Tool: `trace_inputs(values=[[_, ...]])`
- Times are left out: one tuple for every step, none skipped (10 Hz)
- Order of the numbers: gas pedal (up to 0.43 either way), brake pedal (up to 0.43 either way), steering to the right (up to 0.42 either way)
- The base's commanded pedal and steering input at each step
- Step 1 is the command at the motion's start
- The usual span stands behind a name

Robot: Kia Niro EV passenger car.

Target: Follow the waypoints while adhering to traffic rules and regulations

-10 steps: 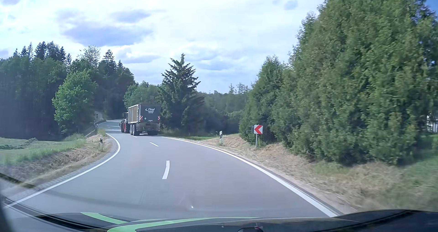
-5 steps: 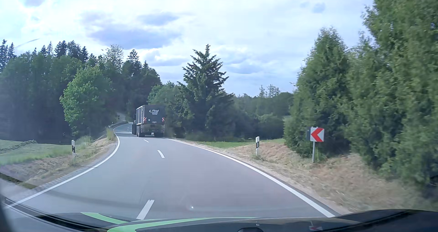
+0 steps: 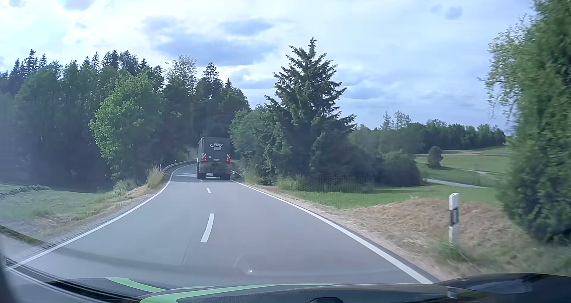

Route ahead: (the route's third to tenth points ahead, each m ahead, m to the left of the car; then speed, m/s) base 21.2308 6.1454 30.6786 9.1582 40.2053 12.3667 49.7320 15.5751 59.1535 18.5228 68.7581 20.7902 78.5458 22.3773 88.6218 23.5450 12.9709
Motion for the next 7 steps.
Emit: trace_inputs(values=[[0.039,0.000,-0.091],[0.039,0.000,-0.091],[0.039,0.000,-0.091],[0.039,0.000,-0.090],[0.028,0.000,-0.086],[0.028,0.000,-0.078],[0.008,0.000,-0.071]])
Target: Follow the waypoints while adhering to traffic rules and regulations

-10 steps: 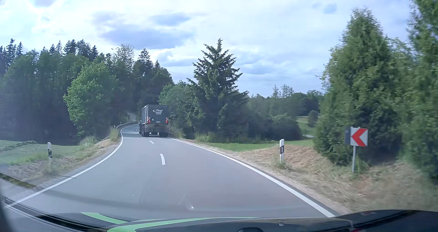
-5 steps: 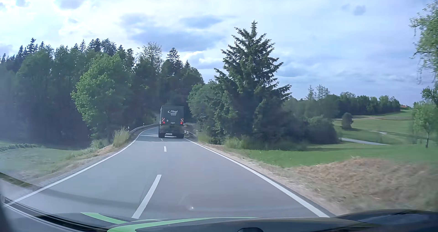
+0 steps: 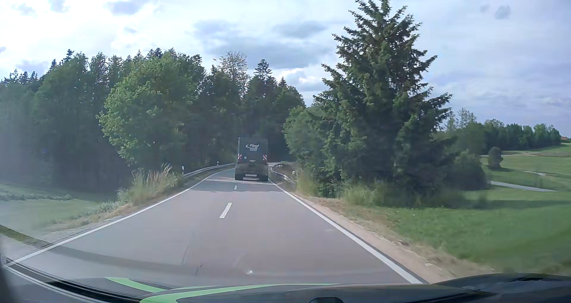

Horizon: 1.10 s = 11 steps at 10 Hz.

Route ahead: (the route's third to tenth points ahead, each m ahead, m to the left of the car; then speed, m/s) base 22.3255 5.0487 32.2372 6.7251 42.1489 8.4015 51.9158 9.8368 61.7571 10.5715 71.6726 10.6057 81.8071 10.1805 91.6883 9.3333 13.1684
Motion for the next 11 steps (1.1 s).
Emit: trace_inputs(values=[[0.008,0.000,-0.068],[0.000,0.000,-0.064],[0.000,0.000,-0.058],[0.000,0.000,-0.052],[0.000,0.000,-0.047],[0.000,0.000,-0.043],[0.000,0.000,-0.037],[0.000,0.000,-0.031],[0.000,0.000,-0.026],[0.000,0.000,-0.024],[0.000,0.000,-0.018]])
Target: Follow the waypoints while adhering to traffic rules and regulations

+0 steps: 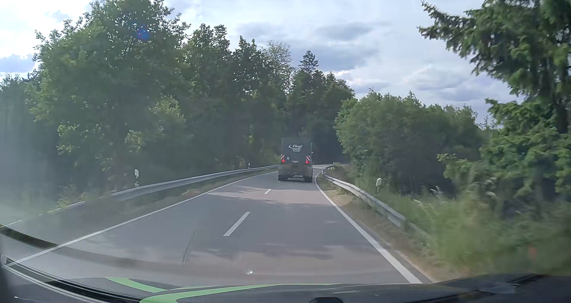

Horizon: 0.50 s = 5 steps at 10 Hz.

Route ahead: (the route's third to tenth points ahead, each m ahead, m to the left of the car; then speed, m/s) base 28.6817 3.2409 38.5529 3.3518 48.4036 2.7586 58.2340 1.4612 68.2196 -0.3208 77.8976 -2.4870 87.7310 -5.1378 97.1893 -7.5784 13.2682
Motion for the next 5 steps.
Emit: trace_inputs(values=[[0.008,0.000,-0.013],[0.008,0.000,-0.010],[0.028,0.000,-0.009],[0.047,0.000,-0.007],[0.059,0.000,-0.004]])
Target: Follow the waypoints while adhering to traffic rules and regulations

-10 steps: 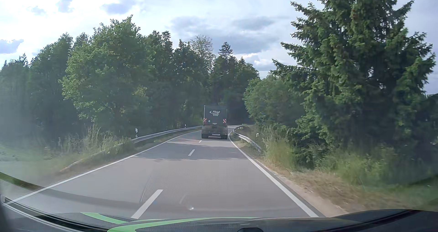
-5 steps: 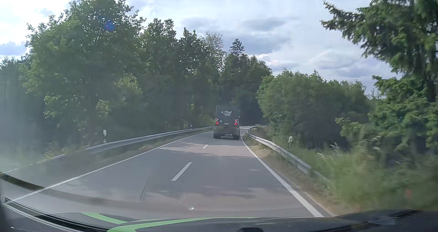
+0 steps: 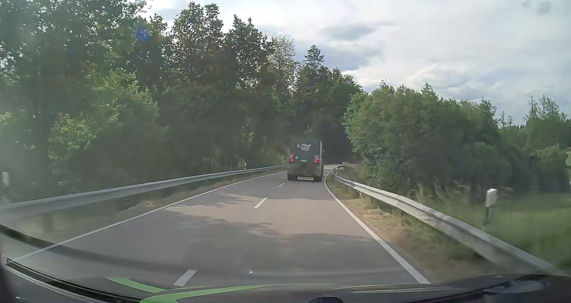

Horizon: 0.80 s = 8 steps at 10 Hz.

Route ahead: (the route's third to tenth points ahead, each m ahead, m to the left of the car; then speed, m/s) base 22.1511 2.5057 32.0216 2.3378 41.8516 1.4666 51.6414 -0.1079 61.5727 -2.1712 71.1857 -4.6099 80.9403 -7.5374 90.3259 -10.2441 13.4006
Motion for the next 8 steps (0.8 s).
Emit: trace_inputs(values=[[0.067,0.000,-0.004],[0.067,0.000,-0.003],[0.067,0.000,-0.001],[0.067,0.000,-0.001],[0.067,0.000,0.000],[0.067,0.000,0.004],[0.067,0.000,0.008],[0.067,0.000,0.011]])
